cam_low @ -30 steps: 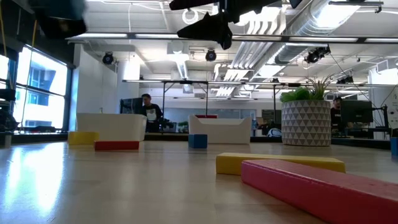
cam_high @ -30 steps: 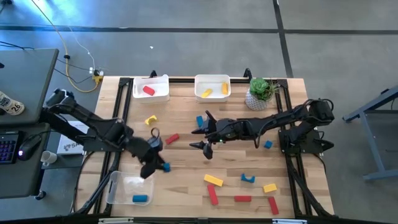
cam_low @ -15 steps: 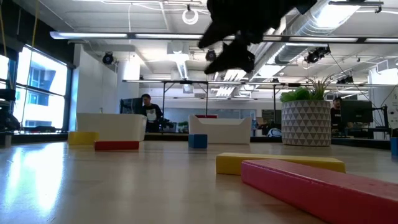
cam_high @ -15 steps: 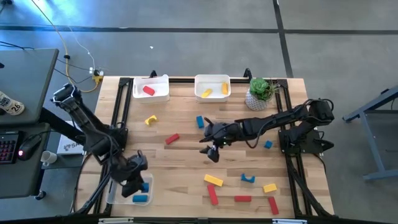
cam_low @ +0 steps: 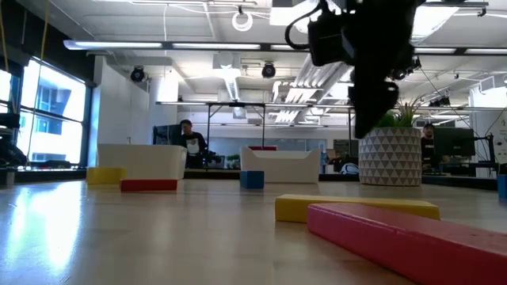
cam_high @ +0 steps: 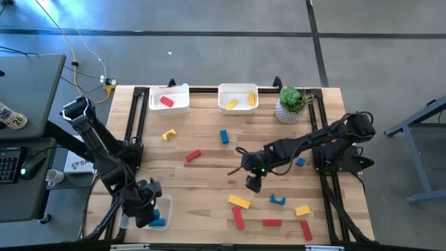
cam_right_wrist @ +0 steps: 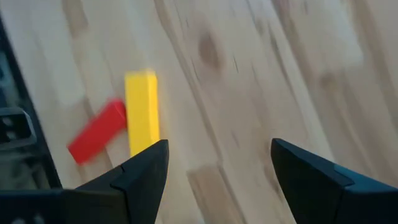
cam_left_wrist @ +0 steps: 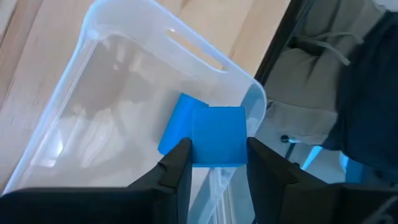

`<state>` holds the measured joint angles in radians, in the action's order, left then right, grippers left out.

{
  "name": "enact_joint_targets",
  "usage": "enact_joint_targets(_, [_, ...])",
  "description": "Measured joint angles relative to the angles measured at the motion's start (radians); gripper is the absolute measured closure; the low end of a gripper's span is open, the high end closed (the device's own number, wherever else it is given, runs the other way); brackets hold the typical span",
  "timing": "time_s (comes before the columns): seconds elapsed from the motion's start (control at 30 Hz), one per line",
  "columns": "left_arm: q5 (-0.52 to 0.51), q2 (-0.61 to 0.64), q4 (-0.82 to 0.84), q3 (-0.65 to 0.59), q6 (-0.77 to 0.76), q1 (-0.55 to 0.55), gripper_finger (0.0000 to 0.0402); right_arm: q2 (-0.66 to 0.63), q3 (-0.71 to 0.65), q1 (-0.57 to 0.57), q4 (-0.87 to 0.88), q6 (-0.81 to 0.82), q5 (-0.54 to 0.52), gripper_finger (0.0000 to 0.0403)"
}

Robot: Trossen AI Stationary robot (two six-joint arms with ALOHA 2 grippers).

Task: Sort & place blocks by color
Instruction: Put the blue block into the transparent bin

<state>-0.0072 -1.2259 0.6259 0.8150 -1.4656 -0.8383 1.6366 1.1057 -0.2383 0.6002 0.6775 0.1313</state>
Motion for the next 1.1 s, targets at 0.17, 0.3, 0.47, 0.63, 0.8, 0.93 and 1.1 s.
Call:
enact_joint_targets(0.17, [0.030,-0.030,0.003,0.000,-0.022,0.000,0.0287,0.000,0.000,-0.067,0.151,0.076,-0.006,0.0134])
enact_joint_targets(0.3, [0.081,-0.055,0.002,0.000,-0.025,0.000,0.0275,0.000,0.000,-0.128,0.242,0.154,-0.022,0.0134])
enact_joint_targets(0.47, [0.100,-0.083,0.001,0.000,-0.025,0.000,0.0272,0.000,0.000,-0.208,0.267,0.238,-0.024,0.0134])
enact_joint_targets(0.63, [0.100,-0.111,0.006,0.000,-0.027,0.007,0.0271,0.000,0.000,-0.275,0.265,0.294,-0.023,0.0134])
enact_joint_targets(0.8, [0.101,-0.114,0.006,0.000,-0.027,0.032,0.0271,0.000,0.000,-0.353,0.253,0.299,-0.022,0.0134])
enact_joint_targets(0.93, [0.112,-0.114,0.006,0.000,-0.026,0.048,0.0271,0.000,0.000,-0.421,0.197,0.286,-0.035,0.0134])
enact_joint_targets(1.1, [0.152,-0.114,0.006,0.000,-0.029,0.048,0.0270,0.000,0.000,-0.495,0.112,0.273,-0.116,0.0134])
